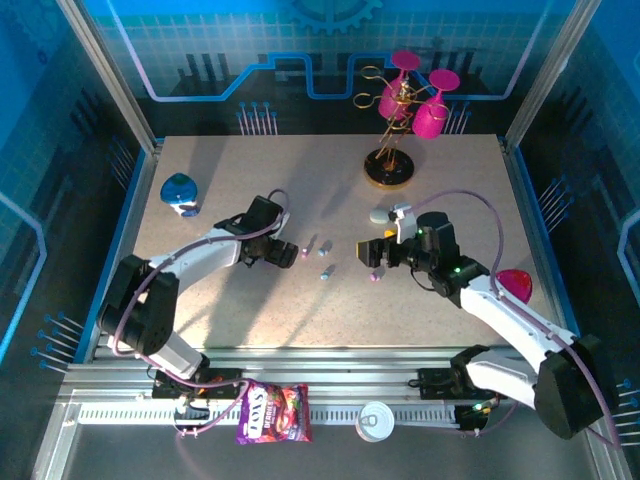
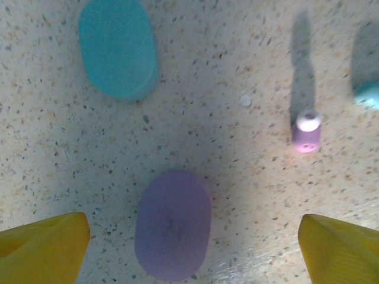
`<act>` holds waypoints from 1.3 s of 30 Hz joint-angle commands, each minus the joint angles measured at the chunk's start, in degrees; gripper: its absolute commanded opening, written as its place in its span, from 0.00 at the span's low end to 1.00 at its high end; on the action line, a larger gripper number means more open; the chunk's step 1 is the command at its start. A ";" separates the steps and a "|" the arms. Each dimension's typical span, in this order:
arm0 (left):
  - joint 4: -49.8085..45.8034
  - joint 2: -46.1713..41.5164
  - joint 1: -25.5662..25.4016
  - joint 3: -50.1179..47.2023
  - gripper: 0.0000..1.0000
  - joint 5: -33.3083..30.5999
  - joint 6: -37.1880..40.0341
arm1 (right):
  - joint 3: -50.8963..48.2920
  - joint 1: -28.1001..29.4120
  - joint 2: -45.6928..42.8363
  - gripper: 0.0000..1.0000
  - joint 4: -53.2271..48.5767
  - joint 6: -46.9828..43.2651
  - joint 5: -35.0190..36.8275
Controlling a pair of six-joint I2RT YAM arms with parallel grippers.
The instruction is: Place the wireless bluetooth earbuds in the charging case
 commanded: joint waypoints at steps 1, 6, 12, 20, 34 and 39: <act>-6.47 2.13 0.43 2.41 0.90 -2.09 2.74 | -1.92 0.43 -1.93 0.93 0.43 -2.24 -0.10; -8.38 5.45 0.41 2.91 0.83 -4.54 3.47 | -2.98 0.46 -2.67 0.93 -0.39 -2.68 1.22; -9.06 8.32 0.41 3.47 0.72 -5.60 3.64 | -3.75 0.47 -2.68 0.93 0.10 -2.51 1.31; -7.15 8.42 0.48 2.79 0.53 -5.14 3.45 | -4.24 0.47 -2.69 0.92 0.98 -1.94 0.91; -2.14 1.78 -0.60 -0.25 0.32 -1.00 3.73 | -3.50 0.46 -3.38 0.91 -1.34 1.99 0.90; 4.26 -5.26 -2.08 -3.49 0.33 4.85 5.30 | -0.56 0.25 -4.71 0.89 -8.78 6.23 2.01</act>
